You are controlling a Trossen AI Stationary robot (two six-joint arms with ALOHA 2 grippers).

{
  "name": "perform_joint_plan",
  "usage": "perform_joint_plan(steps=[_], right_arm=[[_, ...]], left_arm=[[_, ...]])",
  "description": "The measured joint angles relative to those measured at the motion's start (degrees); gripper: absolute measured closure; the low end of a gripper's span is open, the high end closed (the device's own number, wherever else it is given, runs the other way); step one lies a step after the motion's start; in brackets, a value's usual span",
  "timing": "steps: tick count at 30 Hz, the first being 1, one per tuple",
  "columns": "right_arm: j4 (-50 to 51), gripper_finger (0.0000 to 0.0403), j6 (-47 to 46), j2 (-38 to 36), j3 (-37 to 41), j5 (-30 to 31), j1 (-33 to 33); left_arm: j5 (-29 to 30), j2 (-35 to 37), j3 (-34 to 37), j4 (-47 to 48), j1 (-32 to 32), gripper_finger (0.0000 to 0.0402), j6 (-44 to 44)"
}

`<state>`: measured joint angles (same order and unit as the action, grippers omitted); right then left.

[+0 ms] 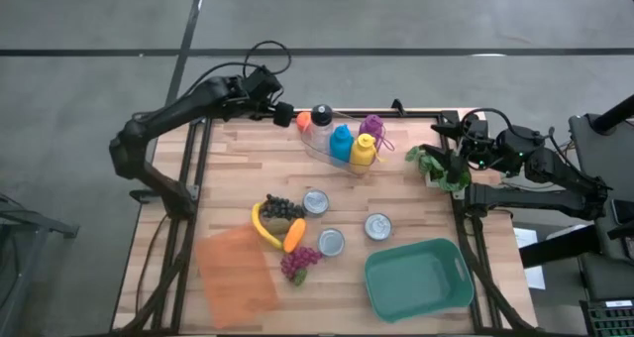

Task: Pick & Place Food Item
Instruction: Put the orange into the orange bin

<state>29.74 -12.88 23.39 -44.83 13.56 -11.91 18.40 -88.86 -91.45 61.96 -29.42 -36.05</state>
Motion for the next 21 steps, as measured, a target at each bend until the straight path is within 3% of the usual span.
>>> perform_joint_plan(steps=[7,14,21], right_arm=[[0.0,0.0074,0.0,-0.01,0.01,0.02,0.01],[0.0,0.0074,0.0,0.0,-0.01,0.01,-0.01],[0.0,0.0074,0.0,0.01,-0.01,0.01,0.01]], left_arm=[[-5.25,-4.4,0.51,-5.08,-4.11,0.0019,0.2],[-15.88,-8.43,2.87,-10.24,-9.12,0.0019,1.34],[-16.71,-11.56,4.16,-14.96,-12.91,0.0019,1.09]])
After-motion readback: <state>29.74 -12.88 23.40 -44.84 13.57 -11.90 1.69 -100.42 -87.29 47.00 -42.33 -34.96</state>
